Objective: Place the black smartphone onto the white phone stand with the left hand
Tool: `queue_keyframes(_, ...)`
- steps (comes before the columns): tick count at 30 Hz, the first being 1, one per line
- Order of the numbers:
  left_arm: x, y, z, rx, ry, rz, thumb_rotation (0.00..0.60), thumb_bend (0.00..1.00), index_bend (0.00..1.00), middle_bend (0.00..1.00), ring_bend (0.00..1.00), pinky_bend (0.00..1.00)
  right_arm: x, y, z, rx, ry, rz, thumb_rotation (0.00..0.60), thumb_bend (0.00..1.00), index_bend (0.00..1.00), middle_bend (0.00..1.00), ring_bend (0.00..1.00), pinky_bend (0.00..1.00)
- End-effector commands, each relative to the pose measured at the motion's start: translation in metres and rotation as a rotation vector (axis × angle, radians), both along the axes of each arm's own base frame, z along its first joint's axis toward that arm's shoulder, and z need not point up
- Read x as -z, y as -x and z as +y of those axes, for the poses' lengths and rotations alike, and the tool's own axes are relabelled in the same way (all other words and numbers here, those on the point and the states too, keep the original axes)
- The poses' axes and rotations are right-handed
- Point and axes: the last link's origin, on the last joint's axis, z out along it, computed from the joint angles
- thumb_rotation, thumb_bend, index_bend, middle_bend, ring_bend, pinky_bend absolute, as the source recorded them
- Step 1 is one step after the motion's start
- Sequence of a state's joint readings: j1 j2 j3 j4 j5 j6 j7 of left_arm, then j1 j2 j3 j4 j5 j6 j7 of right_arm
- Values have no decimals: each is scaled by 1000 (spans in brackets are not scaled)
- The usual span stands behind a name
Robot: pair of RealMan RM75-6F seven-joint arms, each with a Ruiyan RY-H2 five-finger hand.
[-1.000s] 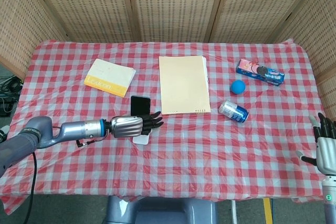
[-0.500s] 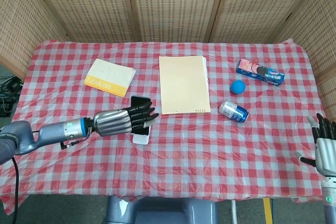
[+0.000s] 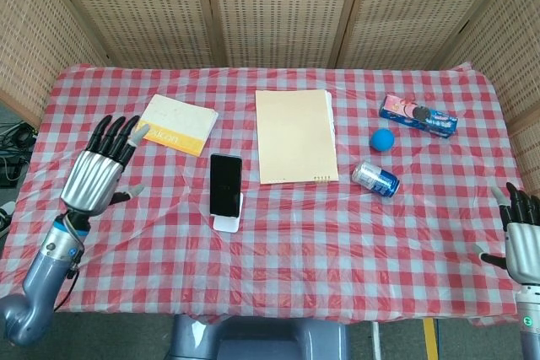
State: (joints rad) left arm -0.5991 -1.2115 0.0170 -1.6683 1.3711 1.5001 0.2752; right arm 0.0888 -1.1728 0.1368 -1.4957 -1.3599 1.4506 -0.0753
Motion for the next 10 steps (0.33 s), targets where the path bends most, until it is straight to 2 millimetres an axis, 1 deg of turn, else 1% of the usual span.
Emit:
queue_keyframes(1, -3, 32, -36, -236, 79, -129, 561, 0, 0, 0, 0, 0, 0, -1, 0, -3, 0, 2, 600, 0, 37, 0, 0, 0)
queue_keyframes(6, 4, 56, -59, -286, 81, -166, 585, 0, 0, 0, 0, 0, 0, -1, 1, -2, 2, 6, 600, 0, 38, 0, 0, 0)
queue_keyframes(8, 6, 62, -66, -287, 69, -170, 598, 0, 0, 0, 0, 0, 0, 0, 1, -1, 5, 7, 600, 0, 38, 0, 0, 0)
queue_keyframes(10, 8, 64, -70, -280, 62, -172, 600, 0, 0, 0, 0, 0, 0, 0, 2, 1, 8, 8, 600, 0, 40, 0, 0, 0)
